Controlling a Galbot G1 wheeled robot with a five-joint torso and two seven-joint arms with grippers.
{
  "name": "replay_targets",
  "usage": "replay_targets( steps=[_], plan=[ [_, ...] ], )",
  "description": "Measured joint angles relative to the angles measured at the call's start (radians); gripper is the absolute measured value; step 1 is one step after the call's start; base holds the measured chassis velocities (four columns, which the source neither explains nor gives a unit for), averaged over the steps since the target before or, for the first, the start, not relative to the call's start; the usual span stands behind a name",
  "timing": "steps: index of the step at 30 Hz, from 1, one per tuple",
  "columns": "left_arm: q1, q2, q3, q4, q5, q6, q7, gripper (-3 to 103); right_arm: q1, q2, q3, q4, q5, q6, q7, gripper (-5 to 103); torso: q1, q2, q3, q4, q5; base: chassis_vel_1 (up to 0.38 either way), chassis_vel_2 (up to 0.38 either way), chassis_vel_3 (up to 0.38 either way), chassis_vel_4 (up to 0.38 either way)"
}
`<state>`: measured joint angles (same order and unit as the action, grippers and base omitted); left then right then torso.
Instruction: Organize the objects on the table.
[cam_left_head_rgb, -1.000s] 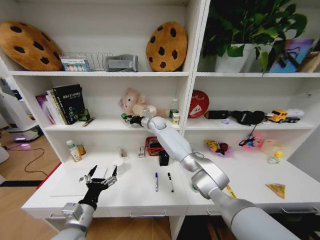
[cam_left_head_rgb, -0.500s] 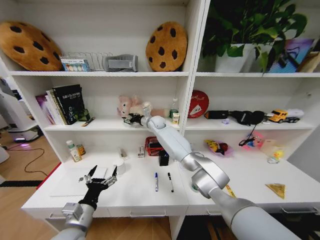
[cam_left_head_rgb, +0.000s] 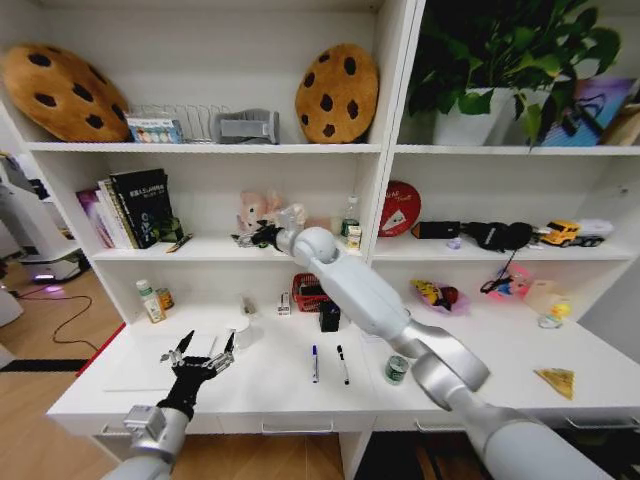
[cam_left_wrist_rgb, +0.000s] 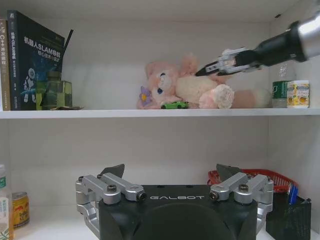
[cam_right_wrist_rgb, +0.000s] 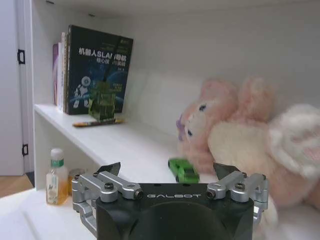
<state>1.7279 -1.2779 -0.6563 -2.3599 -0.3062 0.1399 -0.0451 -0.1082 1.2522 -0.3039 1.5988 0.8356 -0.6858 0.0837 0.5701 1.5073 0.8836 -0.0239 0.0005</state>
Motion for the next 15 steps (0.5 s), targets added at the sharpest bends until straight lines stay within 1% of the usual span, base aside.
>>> replay_targets(
  steps=[1,2,4,5,6,7,8,9,10,11,12,13,14,15],
  plan=[
    [0.0,0.0,0.0,0.0,0.0,0.0,0.0,100,0.0,0.0,0.0,0.0,0.0,0.0,0.0,100,0.0,0.0,0.0,0.0,0.0,0.0,0.0,0.0,0.0],
    [0.0,0.0,0.0,0.0,0.0,0.0,0.0,100,-0.02,-0.046,-0.001,0.06,0.045,-0.023,0.048,100,0.0,0.0,0.0,0.0009,0.0,0.0,0.0,0.0,0.0],
    [0.0,0.0,0.0,0.0,0.0,0.0,0.0,100,-0.065,-0.143,-0.003,0.177,0.165,-0.051,0.178,100,0.0,0.0,0.0,0.0001,0.0,0.0,0.0,0.0,0.0],
    [0.0,0.0,0.0,0.0,0.0,0.0,0.0,100,-0.084,-0.172,-0.002,0.218,0.207,-0.056,0.225,100,0.0,0.0,0.0,-0.0001,0.0,0.0,0.0,0.0,0.0],
    [0.0,0.0,0.0,0.0,0.0,0.0,0.0,100,-0.084,-0.172,-0.002,0.218,0.207,-0.056,0.225,100,0.0,0.0,0.0,-0.0001,0.0,0.0,0.0,0.0,0.0],
    [0.0,0.0,0.0,0.0,0.0,0.0,0.0,100,-0.114,-0.209,0.002,0.269,0.252,-0.058,0.286,100,0.0,0.0,0.0,0.0001,-0.0001,0.0,0.0,0.0,0.0],
    [0.0,0.0,0.0,0.0,0.0,0.0,0.0,100,-0.138,-0.227,0.004,0.294,0.279,-0.058,0.331,100,0.0,0.0,0.0,0.0008,-0.0003,0.0,0.0,0.0,0.0],
    [0.0,0.0,0.0,0.0,0.0,0.0,0.0,100,-0.138,-0.227,0.004,0.294,0.279,-0.058,0.331,100,0.0,0.0,0.0,0.0008,-0.0003,0.0,0.0,0.0,0.0],
    [0.0,0.0,0.0,0.0,0.0,0.0,0.0,100,-0.175,-0.245,0.008,0.325,0.338,-0.058,0.411,100,0.0,0.0,0.0,0.0011,-0.0002,0.0,0.0,0.0,0.0],
    [0.0,0.0,0.0,0.0,0.0,0.0,0.0,100,-0.204,-0.253,0.016,0.343,0.382,-0.058,0.461,100,0.0,0.0,0.0,0.001,-0.0003,0.0,0.0,0.0,0.0],
    [0.0,0.0,0.0,0.0,0.0,0.0,0.0,100,-0.204,-0.253,0.016,0.343,0.382,-0.058,0.461,100,0.0,0.0,0.0,0.001,-0.0003,0.0,0.0,0.0,0.0],
    [0.0,0.0,0.0,0.0,0.0,0.0,0.0,100,-0.261,-0.26,0.033,0.364,0.427,-0.058,0.513,100,0.0,0.0,0.0,0.0008,-0.0005,0.0,0.0,0.0,0.0],
    [0.0,0.0,0.0,0.0,0.0,0.0,0.0,100,-0.313,-0.264,0.047,0.372,0.441,-0.058,0.536,100,0.0,0.0,0.0,0.0007,-0.0002,0.0,0.0,0.0,0.0],
    [0.0,0.0,0.0,0.0,0.0,0.0,0.0,100,-0.313,-0.264,0.047,0.372,0.441,-0.058,0.536,100,0.0,0.0,0.0,0.0007,-0.0002,0.0,0.0,0.0,0.0]
  ],
)
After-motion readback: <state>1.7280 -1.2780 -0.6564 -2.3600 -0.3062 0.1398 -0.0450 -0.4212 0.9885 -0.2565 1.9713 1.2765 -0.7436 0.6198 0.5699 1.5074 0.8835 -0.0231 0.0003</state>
